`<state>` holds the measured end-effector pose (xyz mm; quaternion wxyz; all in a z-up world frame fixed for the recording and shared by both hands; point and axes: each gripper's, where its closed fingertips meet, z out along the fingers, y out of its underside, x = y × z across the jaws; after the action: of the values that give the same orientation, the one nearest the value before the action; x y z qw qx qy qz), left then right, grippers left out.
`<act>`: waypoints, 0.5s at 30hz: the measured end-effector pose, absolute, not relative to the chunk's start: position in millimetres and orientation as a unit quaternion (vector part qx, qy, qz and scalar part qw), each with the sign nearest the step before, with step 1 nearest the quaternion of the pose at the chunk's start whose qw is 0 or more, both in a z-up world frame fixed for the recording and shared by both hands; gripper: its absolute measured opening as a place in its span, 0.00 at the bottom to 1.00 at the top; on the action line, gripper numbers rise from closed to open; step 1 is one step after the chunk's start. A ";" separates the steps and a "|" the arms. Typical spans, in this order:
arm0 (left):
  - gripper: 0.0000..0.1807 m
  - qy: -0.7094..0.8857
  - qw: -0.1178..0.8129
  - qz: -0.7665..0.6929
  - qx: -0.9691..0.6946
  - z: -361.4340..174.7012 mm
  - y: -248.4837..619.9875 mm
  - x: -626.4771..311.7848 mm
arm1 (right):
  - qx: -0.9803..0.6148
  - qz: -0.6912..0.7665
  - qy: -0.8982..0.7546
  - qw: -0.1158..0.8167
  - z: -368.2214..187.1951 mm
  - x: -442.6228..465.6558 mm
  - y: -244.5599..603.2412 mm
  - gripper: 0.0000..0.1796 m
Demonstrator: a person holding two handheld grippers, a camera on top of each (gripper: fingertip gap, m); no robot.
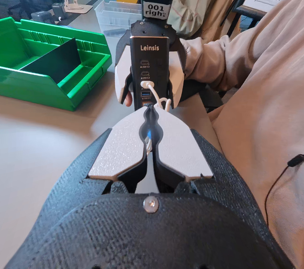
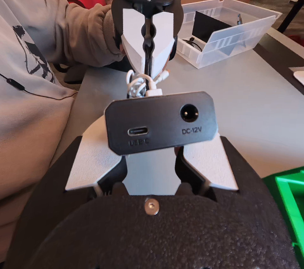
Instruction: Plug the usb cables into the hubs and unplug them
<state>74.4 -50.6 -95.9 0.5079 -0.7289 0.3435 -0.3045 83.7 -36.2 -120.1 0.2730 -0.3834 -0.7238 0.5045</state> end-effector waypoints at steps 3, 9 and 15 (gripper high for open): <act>0.02 0.345 0.527 -0.286 -0.722 -89.2 -51.9 67.4 | -0.381 0.511 -0.716 0.286 -110.2 77.7 -38.8 0.40; 0.16 0.271 0.589 -0.259 -0.716 -76.3 -42.1 25.9 | -0.409 0.469 -0.724 0.298 -67.6 69.4 2.5 0.40; 0.17 0.146 0.632 -0.255 -0.717 -92.7 -25.9 -37.0 | -0.474 0.383 -0.668 0.427 50.3 54.1 124.6 0.39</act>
<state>-37.0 -25.9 -92.7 0.6317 -0.7173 0.1458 -0.2555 54.1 124.6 50.3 0.4275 -0.4737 -0.6681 0.3826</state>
